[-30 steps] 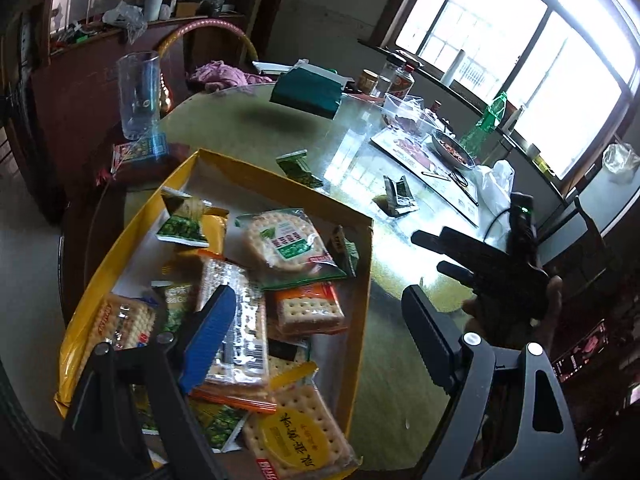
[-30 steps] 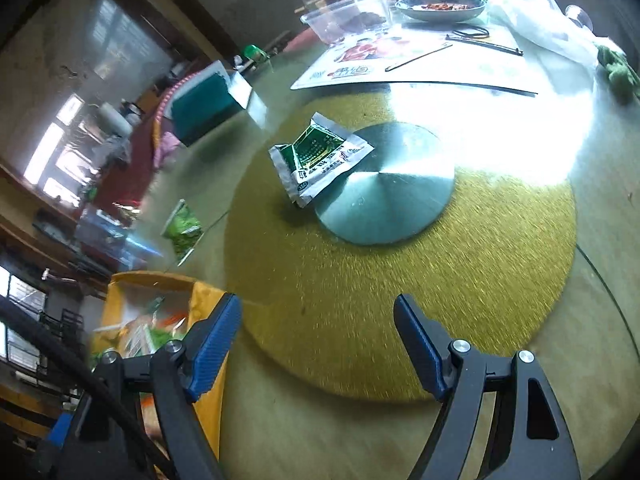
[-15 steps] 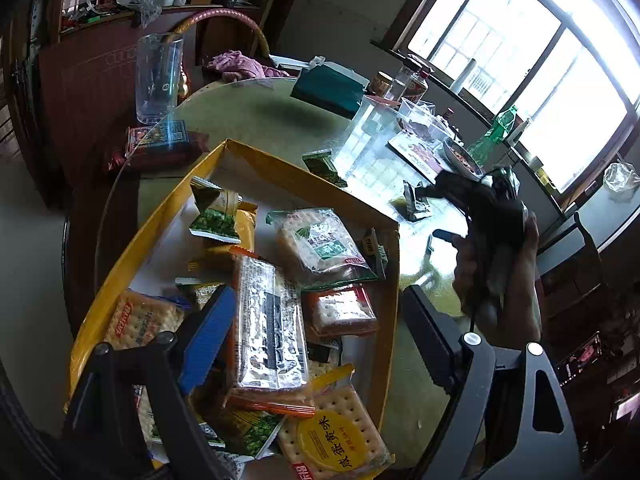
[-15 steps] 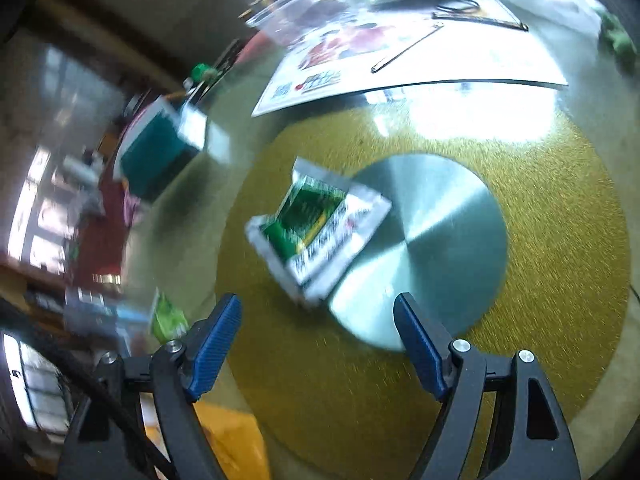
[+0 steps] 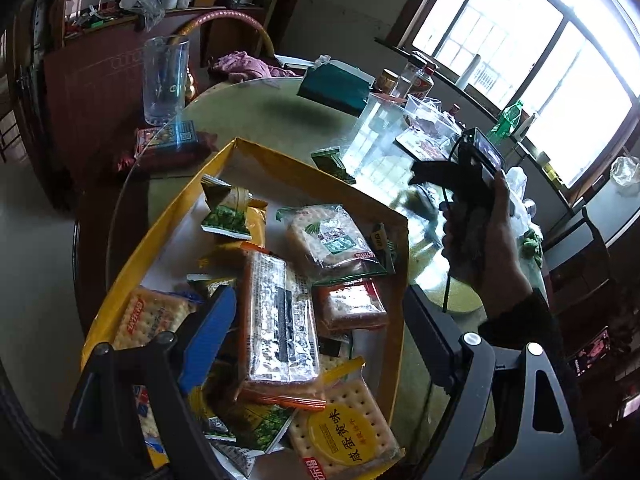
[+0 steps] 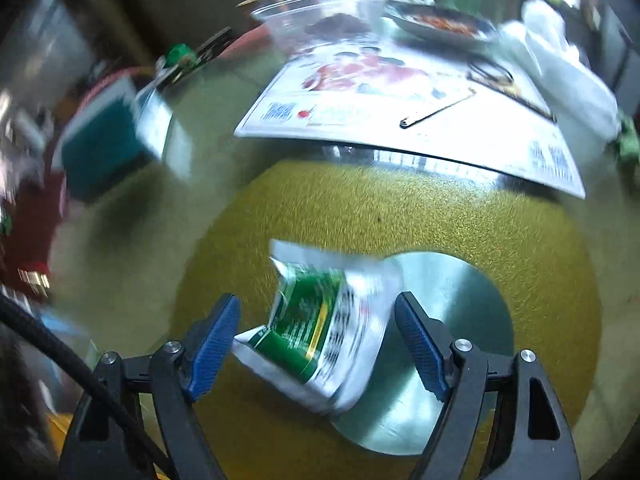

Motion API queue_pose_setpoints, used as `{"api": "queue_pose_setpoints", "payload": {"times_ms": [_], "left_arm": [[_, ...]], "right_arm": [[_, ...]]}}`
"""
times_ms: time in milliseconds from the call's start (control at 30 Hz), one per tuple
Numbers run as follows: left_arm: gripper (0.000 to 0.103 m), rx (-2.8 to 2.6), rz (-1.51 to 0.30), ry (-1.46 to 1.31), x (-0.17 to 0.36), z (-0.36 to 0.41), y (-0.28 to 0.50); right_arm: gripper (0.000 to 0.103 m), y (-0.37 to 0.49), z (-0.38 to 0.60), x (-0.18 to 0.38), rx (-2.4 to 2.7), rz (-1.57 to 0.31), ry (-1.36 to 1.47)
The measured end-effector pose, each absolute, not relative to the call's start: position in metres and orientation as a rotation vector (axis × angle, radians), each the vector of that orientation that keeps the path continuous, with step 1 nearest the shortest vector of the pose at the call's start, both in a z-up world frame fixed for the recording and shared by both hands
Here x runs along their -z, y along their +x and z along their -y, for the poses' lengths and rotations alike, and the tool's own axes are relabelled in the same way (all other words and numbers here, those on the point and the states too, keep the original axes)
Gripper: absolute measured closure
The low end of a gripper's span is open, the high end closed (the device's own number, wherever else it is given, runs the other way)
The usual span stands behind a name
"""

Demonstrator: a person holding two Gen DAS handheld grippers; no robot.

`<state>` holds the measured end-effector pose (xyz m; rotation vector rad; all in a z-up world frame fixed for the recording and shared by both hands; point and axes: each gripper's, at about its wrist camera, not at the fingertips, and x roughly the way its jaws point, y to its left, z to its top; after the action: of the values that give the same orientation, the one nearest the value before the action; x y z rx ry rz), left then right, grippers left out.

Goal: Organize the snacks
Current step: 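Grasp the white-green printed snack pouch with the right tool and lift it, then grasp the small green snack bag with the left tool while the right tool holds the pouch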

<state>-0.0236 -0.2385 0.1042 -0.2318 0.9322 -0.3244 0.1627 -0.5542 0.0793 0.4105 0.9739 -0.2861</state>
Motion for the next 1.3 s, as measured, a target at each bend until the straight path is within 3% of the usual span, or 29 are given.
{"api": "queue_pose_setpoints", "payload": {"times_ms": [133,467,867,1033,1300], "left_arm": [[0.018,0.343,-0.93,-0.223,-0.107,0.248,-0.024],[0.018,0.362,-0.987,-0.204,-0.111,0.285,0.011],[0.018,0.259,-1.162,-0.159,-0.08,0.344,0.127],[0.02,0.145,-1.189,-0.138,-0.068,0.351,0.162],[0.032,0.066,-1.255,-0.093,-0.044,0.37,0.195]], "right_arm": [[0.039,0.132,0.559,-0.076,0.221,-0.973,0.359],[0.041,0.032,0.579,-0.066,-0.019,-0.985,0.387],[0.042,-0.072,0.572,-0.055,-0.205,-0.968,0.384],[0.042,-0.081,0.573,-0.053,-0.203,-0.927,0.403],[0.043,-0.088,0.574,-0.052,-0.145,-0.898,0.392]]}}
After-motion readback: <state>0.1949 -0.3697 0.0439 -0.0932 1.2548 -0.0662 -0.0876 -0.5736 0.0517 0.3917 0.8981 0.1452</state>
